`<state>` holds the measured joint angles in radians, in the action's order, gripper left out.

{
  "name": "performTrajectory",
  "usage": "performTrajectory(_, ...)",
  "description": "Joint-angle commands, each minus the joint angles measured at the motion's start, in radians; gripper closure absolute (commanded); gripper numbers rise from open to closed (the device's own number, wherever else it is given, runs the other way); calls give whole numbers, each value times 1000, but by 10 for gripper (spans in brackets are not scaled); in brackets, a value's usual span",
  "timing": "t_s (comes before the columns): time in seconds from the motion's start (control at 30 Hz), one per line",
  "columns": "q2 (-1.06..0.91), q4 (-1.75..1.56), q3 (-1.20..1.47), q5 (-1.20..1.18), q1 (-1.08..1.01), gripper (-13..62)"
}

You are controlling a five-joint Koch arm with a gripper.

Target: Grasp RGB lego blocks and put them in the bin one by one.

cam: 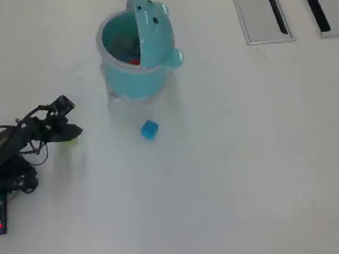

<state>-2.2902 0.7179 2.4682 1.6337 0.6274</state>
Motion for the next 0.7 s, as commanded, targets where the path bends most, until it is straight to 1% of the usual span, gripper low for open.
performTrajectory(0.0,-75,2,-5,5,8,152)
performTrajectory(0.33,-67,-74,72,6,66,150)
performTrajectory(0.67,-60,-170,129,6,89,163)
